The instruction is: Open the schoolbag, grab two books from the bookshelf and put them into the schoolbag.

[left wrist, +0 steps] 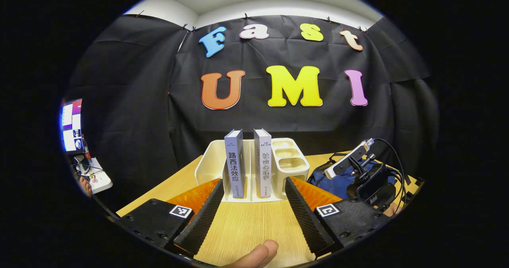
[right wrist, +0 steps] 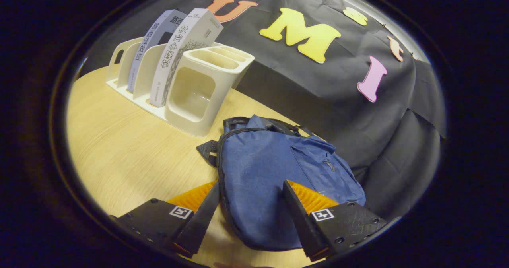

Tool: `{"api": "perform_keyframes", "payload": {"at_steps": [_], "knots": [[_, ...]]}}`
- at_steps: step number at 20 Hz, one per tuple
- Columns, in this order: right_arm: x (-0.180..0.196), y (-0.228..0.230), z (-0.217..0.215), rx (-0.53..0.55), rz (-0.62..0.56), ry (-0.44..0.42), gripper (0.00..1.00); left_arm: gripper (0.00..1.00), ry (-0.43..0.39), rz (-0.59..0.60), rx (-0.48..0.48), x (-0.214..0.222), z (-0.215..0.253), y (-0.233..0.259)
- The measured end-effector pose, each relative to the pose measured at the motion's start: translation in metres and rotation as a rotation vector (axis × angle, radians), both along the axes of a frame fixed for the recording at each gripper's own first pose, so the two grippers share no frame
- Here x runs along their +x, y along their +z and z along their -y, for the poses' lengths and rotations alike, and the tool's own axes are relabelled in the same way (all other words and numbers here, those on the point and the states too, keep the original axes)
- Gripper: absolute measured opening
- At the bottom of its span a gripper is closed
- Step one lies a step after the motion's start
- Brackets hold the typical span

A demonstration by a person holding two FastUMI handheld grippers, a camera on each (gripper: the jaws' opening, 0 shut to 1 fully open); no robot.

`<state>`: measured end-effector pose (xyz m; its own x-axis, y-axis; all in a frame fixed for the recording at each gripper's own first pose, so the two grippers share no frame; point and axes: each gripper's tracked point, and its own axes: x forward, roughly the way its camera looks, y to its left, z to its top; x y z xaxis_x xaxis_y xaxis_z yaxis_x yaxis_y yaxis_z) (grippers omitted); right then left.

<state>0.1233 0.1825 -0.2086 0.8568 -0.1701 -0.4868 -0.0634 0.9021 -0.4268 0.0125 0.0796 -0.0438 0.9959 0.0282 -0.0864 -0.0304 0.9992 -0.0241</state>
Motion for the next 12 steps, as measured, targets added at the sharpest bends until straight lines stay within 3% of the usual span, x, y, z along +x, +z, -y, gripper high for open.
{"api": "perform_keyframes", "payload": {"at_steps": [2,4,6,7,8,11,12], "knots": [[0.002,-0.003,-0.002,0.014,-0.015,-0.003,0.94,0.97,-0.008,-0.007,-0.014,0.001,0.002,-0.001],[-0.002,0.0,-0.004,0.008,-0.026,-0.013,0.77,0.97,-0.01,-0.012,-0.017,0.002,0.002,-0.003],[-0.006,0.01,-0.002,-0.007,-0.012,-0.025,0.65,0.97,-0.011,-0.016,-0.014,0.002,0.003,-0.004],[-0.007,0.017,-0.001,-0.017,0.002,-0.024,0.65,0.97,-0.009,-0.017,-0.011,0.003,0.003,-0.005],[-0.006,0.022,0.0,-0.027,0.013,-0.026,0.72,0.97,-0.008,-0.018,-0.009,0.003,0.002,-0.005],[0.0,0.02,0.005,-0.057,0.006,-0.036,0.71,0.98,-0.016,-0.028,-0.016,0.004,0.006,-0.008],[0.004,0.018,0.005,-0.036,0.008,-0.037,0.57,0.97,-0.019,-0.028,-0.012,0.004,0.008,-0.009]]}}
